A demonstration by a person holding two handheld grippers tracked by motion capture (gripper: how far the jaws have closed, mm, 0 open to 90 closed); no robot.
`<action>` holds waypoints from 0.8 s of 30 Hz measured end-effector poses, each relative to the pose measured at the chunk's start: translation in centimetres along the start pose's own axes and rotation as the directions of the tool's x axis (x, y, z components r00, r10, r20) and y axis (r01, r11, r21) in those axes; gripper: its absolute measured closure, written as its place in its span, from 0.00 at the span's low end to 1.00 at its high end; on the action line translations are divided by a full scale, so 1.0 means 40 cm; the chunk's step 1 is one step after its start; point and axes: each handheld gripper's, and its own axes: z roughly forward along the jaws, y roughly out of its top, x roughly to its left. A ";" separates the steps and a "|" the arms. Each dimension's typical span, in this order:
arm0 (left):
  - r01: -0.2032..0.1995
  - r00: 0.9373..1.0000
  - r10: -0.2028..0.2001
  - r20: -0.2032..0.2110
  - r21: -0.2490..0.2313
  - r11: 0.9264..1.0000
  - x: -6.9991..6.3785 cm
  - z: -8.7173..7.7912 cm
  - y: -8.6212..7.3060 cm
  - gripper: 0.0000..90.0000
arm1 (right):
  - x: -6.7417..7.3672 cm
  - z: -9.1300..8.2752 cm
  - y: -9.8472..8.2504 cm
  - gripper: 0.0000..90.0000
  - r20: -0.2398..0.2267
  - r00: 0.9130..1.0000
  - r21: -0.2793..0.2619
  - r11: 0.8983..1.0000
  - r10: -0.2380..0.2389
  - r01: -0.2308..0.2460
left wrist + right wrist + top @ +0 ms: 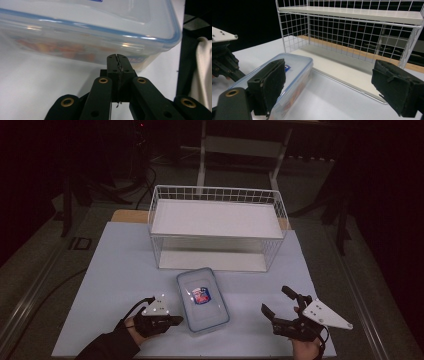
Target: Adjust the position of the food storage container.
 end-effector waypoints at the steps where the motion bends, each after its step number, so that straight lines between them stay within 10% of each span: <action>1: -0.009 1.000 0.009 0.002 0.009 1.000 -0.004 0.007 0.004 0.99 | 0.000 0.000 0.000 0.13 0.000 1.000 0.001 1.000 0.003 -0.003; 24: -0.057 0.994 0.057 0.090 -0.010 0.998 -0.042 0.106 0.079 0.99 | -0.001 -0.002 -0.001 0.13 -0.003 1.000 0.001 1.000 0.002 -0.002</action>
